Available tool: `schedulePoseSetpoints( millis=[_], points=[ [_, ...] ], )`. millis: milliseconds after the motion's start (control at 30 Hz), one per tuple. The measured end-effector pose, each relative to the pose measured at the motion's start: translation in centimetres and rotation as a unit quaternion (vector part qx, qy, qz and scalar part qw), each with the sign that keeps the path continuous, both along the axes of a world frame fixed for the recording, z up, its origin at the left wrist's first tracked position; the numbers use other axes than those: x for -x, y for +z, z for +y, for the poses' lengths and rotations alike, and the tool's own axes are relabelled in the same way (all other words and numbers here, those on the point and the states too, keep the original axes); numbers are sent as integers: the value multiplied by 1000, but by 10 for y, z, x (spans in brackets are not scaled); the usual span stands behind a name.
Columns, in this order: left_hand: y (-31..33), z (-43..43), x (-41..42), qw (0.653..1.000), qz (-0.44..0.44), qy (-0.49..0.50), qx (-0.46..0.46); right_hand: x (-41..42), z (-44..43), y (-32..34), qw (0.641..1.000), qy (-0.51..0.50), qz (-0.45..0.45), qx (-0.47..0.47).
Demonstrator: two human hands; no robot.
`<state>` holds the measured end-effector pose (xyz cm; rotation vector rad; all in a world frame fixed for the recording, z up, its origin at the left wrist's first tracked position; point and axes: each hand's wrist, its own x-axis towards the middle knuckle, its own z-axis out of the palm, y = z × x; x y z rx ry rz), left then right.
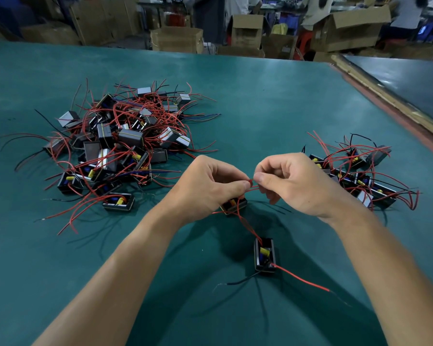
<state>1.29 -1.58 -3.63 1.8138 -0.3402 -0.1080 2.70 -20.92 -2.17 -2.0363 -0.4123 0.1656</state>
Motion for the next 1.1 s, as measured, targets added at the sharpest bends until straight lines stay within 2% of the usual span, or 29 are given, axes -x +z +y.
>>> schedulePoseSetpoints(
  millis=[200, 467, 567, 700, 867, 1100],
  points=[
    [2, -2, 1, 1000, -4, -2, -4, 4, -1, 6, 991, 35, 124, -22],
    [3, -4, 2, 1000, -16, 0, -5, 2, 0, 7, 983, 4, 163, -79],
    [0, -4, 1, 1000, -10, 12, -11, 2, -1, 5, 988, -7, 133, -78],
    [4, -4, 3, 997, 49, 3, 54, 3, -3, 8, 992, 2, 59, -109],
    [8, 0, 2, 992, 106, -14, 64, 5, -4, 10, 993, 28, -14, -111],
    [9, 1, 1, 986, 151, -34, 60, 6, -5, 10, 994, 44, -91, -34]
  ],
)
